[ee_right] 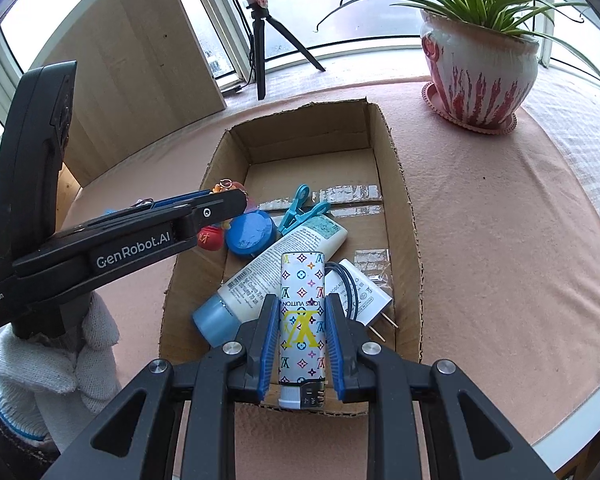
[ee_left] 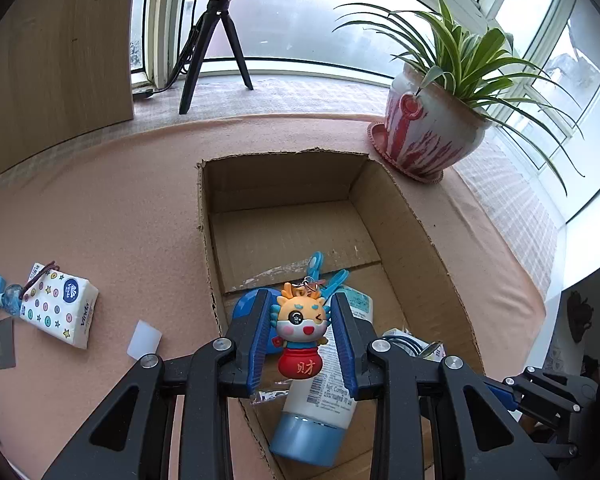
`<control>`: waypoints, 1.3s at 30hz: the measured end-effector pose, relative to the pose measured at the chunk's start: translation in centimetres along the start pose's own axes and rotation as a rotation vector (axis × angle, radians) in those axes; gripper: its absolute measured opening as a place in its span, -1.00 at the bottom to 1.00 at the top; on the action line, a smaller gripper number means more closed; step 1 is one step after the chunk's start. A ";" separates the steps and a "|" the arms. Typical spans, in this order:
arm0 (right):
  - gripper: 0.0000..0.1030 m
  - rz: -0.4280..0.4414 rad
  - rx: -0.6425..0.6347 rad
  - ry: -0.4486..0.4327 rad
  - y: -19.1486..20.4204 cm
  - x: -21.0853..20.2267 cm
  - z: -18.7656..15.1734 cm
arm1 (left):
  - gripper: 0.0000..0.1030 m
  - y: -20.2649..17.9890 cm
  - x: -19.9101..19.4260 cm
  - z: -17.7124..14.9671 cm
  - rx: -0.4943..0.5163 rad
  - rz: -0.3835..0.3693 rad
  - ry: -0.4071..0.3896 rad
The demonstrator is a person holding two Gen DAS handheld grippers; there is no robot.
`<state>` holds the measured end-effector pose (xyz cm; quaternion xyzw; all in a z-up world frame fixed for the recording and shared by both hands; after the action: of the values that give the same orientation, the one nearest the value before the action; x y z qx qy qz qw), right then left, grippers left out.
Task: Organize objects
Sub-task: 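Carry the toy figure and lighter into the box and release both tools, then move both tools to the dotted tissue pack and straddle it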
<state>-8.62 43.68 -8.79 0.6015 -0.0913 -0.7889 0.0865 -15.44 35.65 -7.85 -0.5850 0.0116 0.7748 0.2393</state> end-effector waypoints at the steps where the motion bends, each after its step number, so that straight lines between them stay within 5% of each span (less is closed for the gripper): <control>1: -0.60 -0.001 -0.002 0.000 0.0 0.0 0.0 | -0.37 0.0 0.1 0.0 0.001 -0.003 0.006; 3: -0.60 -0.005 -0.002 -0.002 0.0 0.1 0.0 | -0.36 0.0 0.2 -0.1 0.000 -0.013 0.019; 6: -0.55 -0.004 0.001 -0.017 0.0 -0.1 0.2 | 0.14 0.5 0.0 -0.1 -0.030 -0.012 0.016; 8: -0.07 0.015 -0.009 -0.011 0.1 -0.2 0.1 | 0.19 0.9 -0.6 -0.1 -0.042 -0.014 -0.002; 10: 0.15 0.010 -0.013 -0.024 0.3 -0.4 0.0 | 0.19 1.1 -1.2 -0.2 -0.048 -0.019 -0.017; 25: 0.16 0.073 0.008 -0.036 2.1 -0.3 0.2 | 0.19 10.1 -6.1 -4.8 -0.213 0.000 -0.070; 39: 0.16 0.205 -0.168 0.036 11.4 2.3 6.2 | 0.15 22.0 -8.0 -11.0 -0.435 0.045 -0.073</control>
<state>-14.87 32.35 -6.55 0.5937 -0.0846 -0.7699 0.2184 -12.35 10.04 -9.81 -0.5941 -0.1515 0.7848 0.0905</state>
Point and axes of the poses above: each gripper's, at about its wrist camera, not at the fingertips, and x roughly the way its jaws point, y to its left, z to its top, the point moved 4 cm from there along x, roughly the way its jaws point, and after that the axes turned 14 degrees about y, right-handed, at the moved point
